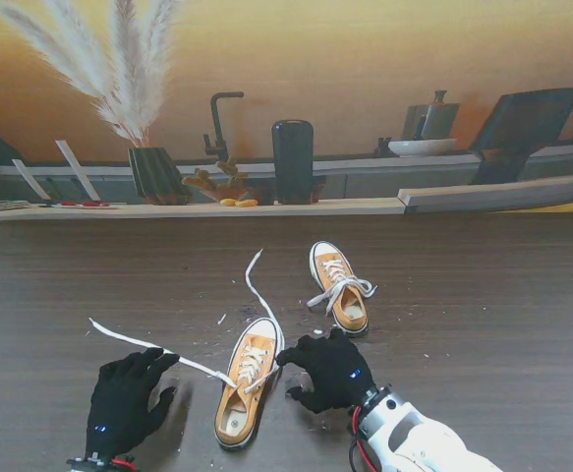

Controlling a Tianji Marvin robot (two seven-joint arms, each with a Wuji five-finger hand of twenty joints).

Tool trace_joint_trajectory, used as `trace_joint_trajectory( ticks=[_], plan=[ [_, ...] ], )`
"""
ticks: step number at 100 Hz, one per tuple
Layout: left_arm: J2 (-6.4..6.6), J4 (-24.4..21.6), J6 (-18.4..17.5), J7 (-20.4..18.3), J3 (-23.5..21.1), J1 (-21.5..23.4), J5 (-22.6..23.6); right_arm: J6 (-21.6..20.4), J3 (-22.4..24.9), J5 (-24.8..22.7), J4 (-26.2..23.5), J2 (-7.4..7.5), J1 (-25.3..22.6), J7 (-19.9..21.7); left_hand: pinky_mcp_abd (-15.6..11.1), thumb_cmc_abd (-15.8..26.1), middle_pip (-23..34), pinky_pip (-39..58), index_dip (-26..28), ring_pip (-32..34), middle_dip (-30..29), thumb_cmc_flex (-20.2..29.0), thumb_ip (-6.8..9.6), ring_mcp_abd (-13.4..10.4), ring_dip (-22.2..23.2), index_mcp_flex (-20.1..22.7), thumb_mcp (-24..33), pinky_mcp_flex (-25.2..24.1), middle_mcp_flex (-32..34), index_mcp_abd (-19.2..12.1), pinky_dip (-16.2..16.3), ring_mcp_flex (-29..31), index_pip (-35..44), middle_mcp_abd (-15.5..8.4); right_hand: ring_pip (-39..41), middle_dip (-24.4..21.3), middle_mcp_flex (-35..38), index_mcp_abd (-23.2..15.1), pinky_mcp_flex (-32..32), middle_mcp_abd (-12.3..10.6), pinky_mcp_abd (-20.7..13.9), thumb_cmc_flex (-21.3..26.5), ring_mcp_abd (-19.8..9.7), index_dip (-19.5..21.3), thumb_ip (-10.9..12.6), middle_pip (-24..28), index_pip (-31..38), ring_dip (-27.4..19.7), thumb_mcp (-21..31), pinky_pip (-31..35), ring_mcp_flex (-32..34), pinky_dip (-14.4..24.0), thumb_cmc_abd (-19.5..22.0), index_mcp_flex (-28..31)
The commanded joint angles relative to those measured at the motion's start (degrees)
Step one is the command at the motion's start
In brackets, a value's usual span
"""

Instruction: Tie the shoelaces into a bow on the shoes

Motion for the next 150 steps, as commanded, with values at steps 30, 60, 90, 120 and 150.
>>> trace_joint_trajectory(
  ticks=[30, 60, 90, 120, 150],
  plan=[
    [0.15, 0.87, -0.10, -3.23, 1.22, -2.13, -0.11, 6.14, -8.48, 2.53, 5.00, -1.58, 6.14, -0.96, 2.27, 0.96, 1.11, 1.90, -0.44, 2.39, 0.19, -0.29, -1.24, -1.16, 1.30, 2.22, 0.30, 0.45, 0.56, -2.44, 1.78, 0.77, 1.35, 0.18, 3.56, 2.36, 0.99, -1.45, 2.06, -1.64, -1.14, 2.98, -1.58, 1.47, -0.50, 2.75, 4.04, 1.20, 6.03, 3.51, 2.37, 1.77, -3.87, 0.86],
    [0.55, 1.02, 1.48, -3.90, 2.02, -2.84, 1.41, 8.48, -12.89, 8.25, 7.23, -3.69, 8.49, -1.39, 2.03, 1.68, 1.58, 3.06, -0.22, 3.56, 0.48, -0.06, -0.84, -1.23, 1.66, 2.80, -0.84, 0.87, 0.92, -2.49, 1.82, 1.14, 2.01, 0.58, 2.96, 2.08, 0.68, -2.15, 1.50, -1.61, -0.95, 5.26, -1.66, 5.06, -6.25, 3.14, 11.04, 0.17, 6.85, 3.06, 1.92, 1.28, -5.90, 3.61],
    [0.30, 1.70, 0.39, -2.04, 2.55, -3.45, 0.74, 8.30, -13.72, 10.48, 7.83, -4.29, 8.61, -0.91, 1.85, 2.04, 2.37, 4.32, 0.08, 4.63, 1.01, 0.28, -0.34, -1.24, 2.00, 3.45, -0.97, 1.31, 1.48, -2.53, 1.86, 1.48, 2.82, 0.71, 1.42, 1.58, 0.53, -5.64, -0.13, -1.08, -0.67, 8.13, -1.17, 4.24, -9.21, 2.84, 28.78, -0.57, 5.93, 1.80, 0.37, 0.52, -3.93, 12.93],
    [0.24, 2.23, -1.08, -1.43, 2.81, -3.93, 0.32, 3.36, -7.83, 12.44, 4.05, -4.13, 3.54, -0.57, 1.93, 2.25, 2.60, 4.84, 0.88, 5.03, 1.24, 0.21, -0.79, -1.07, 2.03, 3.85, -2.54, 1.39, 1.67, -3.02, 1.62, 1.52, 3.67, 0.91, -5.19, -0.18, 0.74, -0.28, -10.06, -0.64, -0.52, 7.91, 1.21, 8.68, -7.48, -0.38, 30.60, -3.06, 8.01, -5.65, -7.21, -2.08, -1.76, 15.08],
    [0.20, 2.74, -2.97, -0.88, 2.96, -4.33, -0.09, -6.66, -5.07, 14.60, 4.89, -5.22, 2.31, -5.85, 2.29, 2.78, 2.61, 4.99, 1.60, 5.21, 1.30, 0.33, -0.98, -0.81, 2.00, 4.17, -4.87, 1.39, 1.86, -3.29, 1.34, 1.68, 3.88, 1.05, -14.31, -8.78, 7.73, -3.95, -11.23, -5.19, -1.98, 6.82, -0.26, 8.35, -7.24, -10.98, 30.15, -6.94, 8.04, -11.32, -5.54, -6.40, -2.41, 16.41]
  ],
)
